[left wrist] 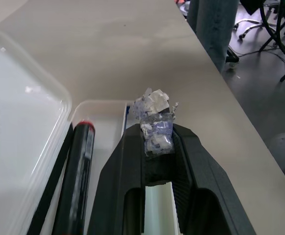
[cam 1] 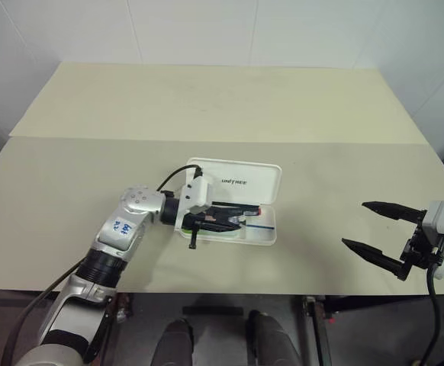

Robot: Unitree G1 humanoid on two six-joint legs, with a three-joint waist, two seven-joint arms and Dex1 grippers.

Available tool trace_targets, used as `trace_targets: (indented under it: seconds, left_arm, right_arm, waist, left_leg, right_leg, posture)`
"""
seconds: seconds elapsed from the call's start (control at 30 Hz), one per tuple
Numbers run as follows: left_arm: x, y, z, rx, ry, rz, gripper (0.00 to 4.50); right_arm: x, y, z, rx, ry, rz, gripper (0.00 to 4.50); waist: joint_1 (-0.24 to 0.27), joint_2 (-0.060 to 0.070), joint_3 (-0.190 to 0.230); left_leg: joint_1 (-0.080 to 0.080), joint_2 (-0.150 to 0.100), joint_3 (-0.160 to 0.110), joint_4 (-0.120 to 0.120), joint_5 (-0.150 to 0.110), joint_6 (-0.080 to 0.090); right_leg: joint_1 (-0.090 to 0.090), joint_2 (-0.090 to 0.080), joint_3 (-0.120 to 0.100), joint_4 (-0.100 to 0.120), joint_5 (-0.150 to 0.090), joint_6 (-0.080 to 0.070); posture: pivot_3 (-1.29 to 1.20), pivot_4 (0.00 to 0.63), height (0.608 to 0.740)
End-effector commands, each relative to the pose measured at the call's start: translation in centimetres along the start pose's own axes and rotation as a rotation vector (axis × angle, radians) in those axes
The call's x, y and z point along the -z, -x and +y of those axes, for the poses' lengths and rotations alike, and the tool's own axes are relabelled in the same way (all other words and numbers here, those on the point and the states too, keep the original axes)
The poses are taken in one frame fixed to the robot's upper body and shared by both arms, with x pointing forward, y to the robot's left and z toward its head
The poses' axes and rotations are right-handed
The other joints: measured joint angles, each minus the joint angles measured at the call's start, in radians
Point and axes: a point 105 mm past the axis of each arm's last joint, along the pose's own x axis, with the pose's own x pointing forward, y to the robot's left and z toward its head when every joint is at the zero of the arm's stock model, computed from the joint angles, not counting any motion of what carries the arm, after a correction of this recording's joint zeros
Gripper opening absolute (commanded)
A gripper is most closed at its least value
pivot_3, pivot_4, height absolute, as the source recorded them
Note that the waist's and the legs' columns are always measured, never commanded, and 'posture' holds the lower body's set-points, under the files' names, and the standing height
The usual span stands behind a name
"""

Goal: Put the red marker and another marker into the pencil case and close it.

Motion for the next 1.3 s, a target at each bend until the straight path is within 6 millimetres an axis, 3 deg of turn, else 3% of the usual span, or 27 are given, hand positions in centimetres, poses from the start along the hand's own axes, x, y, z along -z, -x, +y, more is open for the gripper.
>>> trace_targets:
  seconds: [0.03,0.67,1.3]
  left_arm:
    - [-0.8,-1.3,0.2,0.022,-0.040,-0.003,0.31]
    - [0.4,-4.3,0.2,0.056,-0.051,0.063,0.31]
    - [0.5,-5.6,0.4,0.068,-0.019,0.054,0.31]
  right_arm:
    - [-1.0,0.2,0.1,0.024,0.017,-0.034,4.50]
    - [-1.4,-0.4,0.5,0.062,0.019,-0.073,4.50]
    - [-2.0,-1.2,0.5,0.074,0.034,-0.109,4.50]
  waist:
    - [0.000,0.000,0.000]
    - [0.000,0.000,0.000]
    - [0.000,0.000,0.000]
  left_leg:
    - [0.000,0.000,0.000,0.000,0.000,0.000]
    - [0.000,0.000,0.000,0.000,0.000,0.000]
    - [0.000,0.000,0.000,0.000,0.000,0.000]
  right_leg:
    - [0.000,0.000,0.000,0.000,0.000,0.000]
    - [0.000,0.000,0.000,0.000,0.000,0.000]
    - [0.000,0.000,0.000,0.000,0.000,0.001]
  posture:
    - [0.00,0.150,0.740]
    - [0.00,0.150,0.740]
    - [0.00,0.150,0.740]
